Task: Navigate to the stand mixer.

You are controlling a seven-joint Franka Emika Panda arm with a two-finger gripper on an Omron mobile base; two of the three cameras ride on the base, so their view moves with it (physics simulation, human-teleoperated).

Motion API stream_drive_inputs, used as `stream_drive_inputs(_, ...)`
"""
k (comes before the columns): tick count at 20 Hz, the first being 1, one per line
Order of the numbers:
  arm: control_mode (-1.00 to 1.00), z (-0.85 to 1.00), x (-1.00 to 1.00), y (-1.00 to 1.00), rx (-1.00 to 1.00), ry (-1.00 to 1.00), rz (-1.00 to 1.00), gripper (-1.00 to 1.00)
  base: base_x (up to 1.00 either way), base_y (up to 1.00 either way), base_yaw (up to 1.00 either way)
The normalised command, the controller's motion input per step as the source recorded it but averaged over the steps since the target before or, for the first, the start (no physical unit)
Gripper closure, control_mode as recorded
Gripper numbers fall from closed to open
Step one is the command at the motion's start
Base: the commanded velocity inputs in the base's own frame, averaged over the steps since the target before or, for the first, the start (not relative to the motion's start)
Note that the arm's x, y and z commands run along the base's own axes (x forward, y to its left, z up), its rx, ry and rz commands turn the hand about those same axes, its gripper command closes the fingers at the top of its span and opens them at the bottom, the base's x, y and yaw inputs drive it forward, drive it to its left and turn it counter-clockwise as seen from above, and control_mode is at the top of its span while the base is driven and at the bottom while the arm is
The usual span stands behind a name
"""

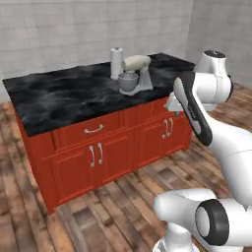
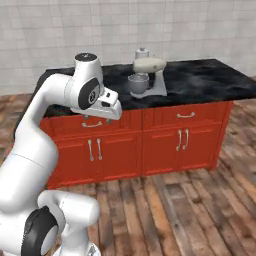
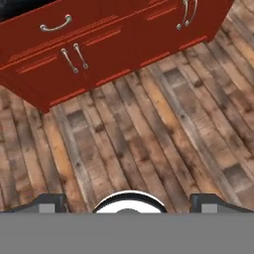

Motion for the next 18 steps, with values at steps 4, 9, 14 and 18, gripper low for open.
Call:
stream_drive_inputs(4, 1.00, 0.00, 0.00, 0.00, 0.00, 0.00, 0.00, -1.00, 0.00, 0.10, 0.94)
stream_drive_inputs(9, 1.00, 0.00, 0.00, 0.00, 0.00, 0.00, 0.00, -1.00, 0.01, 0.06, 0.15)
stream_drive_inputs(14, 1.00, 0.00, 0.00, 0.00, 0.00, 0.00, 0.00, -1.00, 0.36, -0.95, 0.08)
stream_drive_inputs(18, 1.00, 0.00, 0.00, 0.00, 0.00, 0.00, 0.00, -1.00, 0.72, -1.00, 0.07)
